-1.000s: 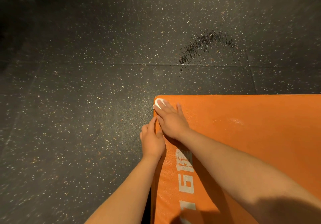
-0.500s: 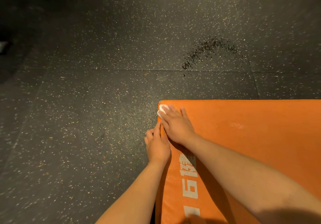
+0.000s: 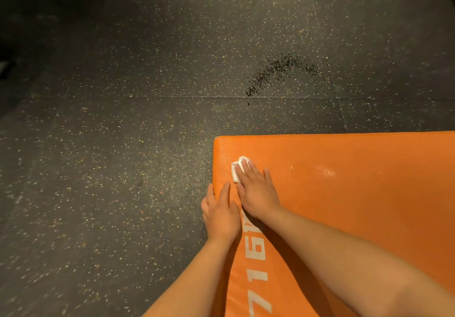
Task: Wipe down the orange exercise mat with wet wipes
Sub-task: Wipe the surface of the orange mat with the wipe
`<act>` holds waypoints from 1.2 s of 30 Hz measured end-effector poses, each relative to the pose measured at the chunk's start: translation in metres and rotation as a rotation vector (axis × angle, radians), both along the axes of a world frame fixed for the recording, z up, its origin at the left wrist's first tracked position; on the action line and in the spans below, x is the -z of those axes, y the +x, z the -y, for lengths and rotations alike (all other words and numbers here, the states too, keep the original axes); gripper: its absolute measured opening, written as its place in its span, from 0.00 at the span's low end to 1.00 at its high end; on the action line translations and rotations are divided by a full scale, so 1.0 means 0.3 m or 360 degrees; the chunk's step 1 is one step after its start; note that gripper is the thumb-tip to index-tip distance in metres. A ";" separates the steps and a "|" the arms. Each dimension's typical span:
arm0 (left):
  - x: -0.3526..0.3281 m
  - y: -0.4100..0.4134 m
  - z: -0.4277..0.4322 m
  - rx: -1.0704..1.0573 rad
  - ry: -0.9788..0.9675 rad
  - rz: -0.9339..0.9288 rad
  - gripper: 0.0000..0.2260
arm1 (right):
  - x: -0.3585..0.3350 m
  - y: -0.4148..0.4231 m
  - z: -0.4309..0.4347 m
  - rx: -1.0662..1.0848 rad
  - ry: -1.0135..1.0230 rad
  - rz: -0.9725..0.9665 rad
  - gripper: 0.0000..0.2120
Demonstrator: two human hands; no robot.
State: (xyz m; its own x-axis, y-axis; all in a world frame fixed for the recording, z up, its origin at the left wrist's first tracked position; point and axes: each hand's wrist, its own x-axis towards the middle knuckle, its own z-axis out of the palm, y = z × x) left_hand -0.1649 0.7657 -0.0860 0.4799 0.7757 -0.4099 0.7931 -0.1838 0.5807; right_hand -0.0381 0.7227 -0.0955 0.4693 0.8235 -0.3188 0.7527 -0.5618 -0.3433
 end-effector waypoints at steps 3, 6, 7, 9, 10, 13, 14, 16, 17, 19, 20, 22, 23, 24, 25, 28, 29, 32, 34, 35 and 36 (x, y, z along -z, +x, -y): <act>-0.009 -0.063 0.071 0.0016 -0.0008 -0.0041 0.23 | -0.012 -0.053 0.075 -0.0017 -0.0004 -0.0023 0.26; -0.018 -0.133 0.142 -0.0039 -0.0050 -0.0050 0.23 | -0.025 -0.117 0.166 -0.0063 -0.0102 -0.0009 0.26; -0.023 -0.153 0.168 -0.0061 -0.0062 -0.0061 0.23 | -0.033 -0.142 0.198 -0.0062 -0.0128 -0.0018 0.26; -0.040 -0.190 0.233 -0.0097 -0.0072 -0.0111 0.23 | -0.055 -0.194 0.259 -0.0059 -0.0171 -0.0076 0.26; -0.052 -0.208 0.266 -0.0099 -0.0060 -0.0146 0.23 | -0.067 -0.222 0.287 -0.0068 -0.0194 -0.0104 0.26; -0.088 -0.266 0.360 -0.0017 -0.0040 -0.0225 0.22 | -0.105 -0.305 0.377 -0.0116 -0.0295 -0.0191 0.26; -0.099 -0.288 0.388 0.0016 -0.0043 -0.0244 0.22 | -0.121 -0.328 0.411 -0.0125 -0.0325 -0.0226 0.26; -0.121 -0.344 0.449 0.0052 -0.0037 -0.0287 0.22 | -0.147 -0.378 0.482 -0.0146 -0.0361 -0.0283 0.26; -0.133 -0.372 0.479 0.0057 -0.0039 -0.0309 0.22 | -0.161 -0.405 0.518 -0.0147 -0.0368 -0.0309 0.26; -0.153 -0.426 0.531 0.0027 -0.0081 -0.0361 0.22 | -0.178 -0.461 0.587 -0.0127 -0.0351 -0.0340 0.25; -0.163 -0.450 0.554 0.0006 -0.0118 -0.0390 0.23 | -0.184 -0.489 0.621 -0.0119 -0.0340 -0.0340 0.25; -0.181 -0.487 0.597 -0.0027 -0.0185 -0.0424 0.24 | -0.191 -0.544 0.683 -0.0095 -0.0314 -0.0298 0.25; -0.189 -0.502 0.619 -0.0046 -0.0208 -0.0426 0.25 | -0.194 -0.574 0.710 -0.0064 -0.0298 -0.0268 0.25; -0.197 -0.513 0.640 -0.0074 -0.0230 -0.0420 0.25 | -0.199 -0.604 0.732 -0.0025 -0.0282 -0.0245 0.24; -0.203 -0.521 0.658 -0.0108 -0.0249 -0.0411 0.26 | -0.204 -0.633 0.750 0.0005 -0.0269 -0.0233 0.24; -0.215 -0.547 0.699 -0.0181 -0.0320 -0.0434 0.27 | -0.221 -0.678 0.789 -0.0043 -0.0266 -0.0235 0.23; -0.215 -0.561 0.706 -0.0193 -0.0347 -0.0449 0.28 | -0.226 -0.668 0.797 -0.0110 -0.0281 -0.0245 0.23; -0.217 -0.601 0.708 -0.0188 -0.0370 -0.0495 0.31 | -0.234 -0.579 0.794 -0.0259 -0.0403 -0.0257 0.24; -0.215 -0.610 0.701 -0.0162 -0.0354 -0.0505 0.32 | -0.232 -0.524 0.781 -0.0196 -0.0503 -0.0258 0.26; -0.214 -0.609 0.697 -0.0170 -0.0335 -0.0501 0.31 | -0.229 -0.515 0.775 -0.0160 -0.0530 -0.0245 0.27; -0.214 -0.607 0.694 -0.0197 -0.0316 -0.0482 0.29 | -0.228 -0.520 0.773 -0.0133 -0.0539 -0.0245 0.28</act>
